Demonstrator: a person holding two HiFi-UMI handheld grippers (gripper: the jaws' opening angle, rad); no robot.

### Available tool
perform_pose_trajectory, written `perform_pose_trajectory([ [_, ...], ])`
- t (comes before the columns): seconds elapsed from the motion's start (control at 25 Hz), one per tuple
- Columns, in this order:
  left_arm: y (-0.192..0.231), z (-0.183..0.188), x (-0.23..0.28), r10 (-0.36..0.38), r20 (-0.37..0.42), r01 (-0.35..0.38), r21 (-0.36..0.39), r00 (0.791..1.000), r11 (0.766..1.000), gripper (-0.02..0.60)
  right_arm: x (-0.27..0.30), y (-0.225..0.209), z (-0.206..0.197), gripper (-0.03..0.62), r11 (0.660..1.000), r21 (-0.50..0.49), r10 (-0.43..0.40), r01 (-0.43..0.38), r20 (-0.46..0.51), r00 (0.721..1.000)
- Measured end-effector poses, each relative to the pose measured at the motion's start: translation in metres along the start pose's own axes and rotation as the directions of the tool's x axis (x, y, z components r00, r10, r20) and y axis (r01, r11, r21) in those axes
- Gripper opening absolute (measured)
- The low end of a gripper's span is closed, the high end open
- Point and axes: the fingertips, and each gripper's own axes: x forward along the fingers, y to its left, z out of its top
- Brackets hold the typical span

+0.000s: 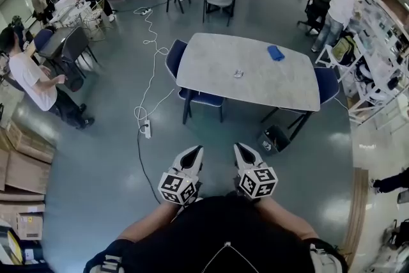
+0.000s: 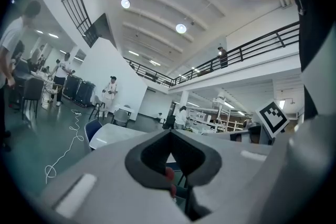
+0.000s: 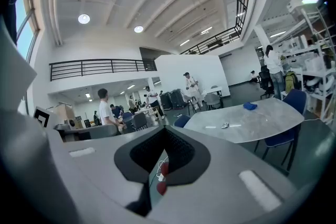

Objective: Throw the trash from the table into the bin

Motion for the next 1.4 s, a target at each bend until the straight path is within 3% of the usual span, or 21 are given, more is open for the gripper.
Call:
perform_pose_trajectory([
  [0.24,0.019,-0.002,0.011,-0.016,-0.01,0.016,-0.022,1.0,1.0,0.0,0.018,-0.008,0.007,0.029,0.999,0.04,0.005,-0.005,0.008,1.0],
  [0.64,0.065,-0.009,0.077,-0.008,-0.048,0.005,-0.057,0.999,0.998,0.0,0.075,-0.097,0.018,0.075,0.996,0.041,-0.084,0.085,-0.027,0.996],
  [0.88,0.118,0.008,0.144,0.07,-0.078,-0.075,-0.053,0.994,0.996,0.0,0.163,-0.172,0.039,0.101,0.991,0.089,-0.09,0.096,-0.068,0.994],
  [1.12,0.168,0.032,0.25,0.136,-0.093,-0.139,-0.03,0.986,0.99,0.0,0.27,-0.26,0.06,0.122,0.99,0.111,-0.076,0.091,-0.134,0.988],
  [1.4,0.21,0.066,0.332,0.222,-0.088,-0.222,0.007,0.971,0.975,0.0,0.383,-0.356,0.043,0.16,0.996,0.044,-0.066,0.08,-0.26,0.963],
])
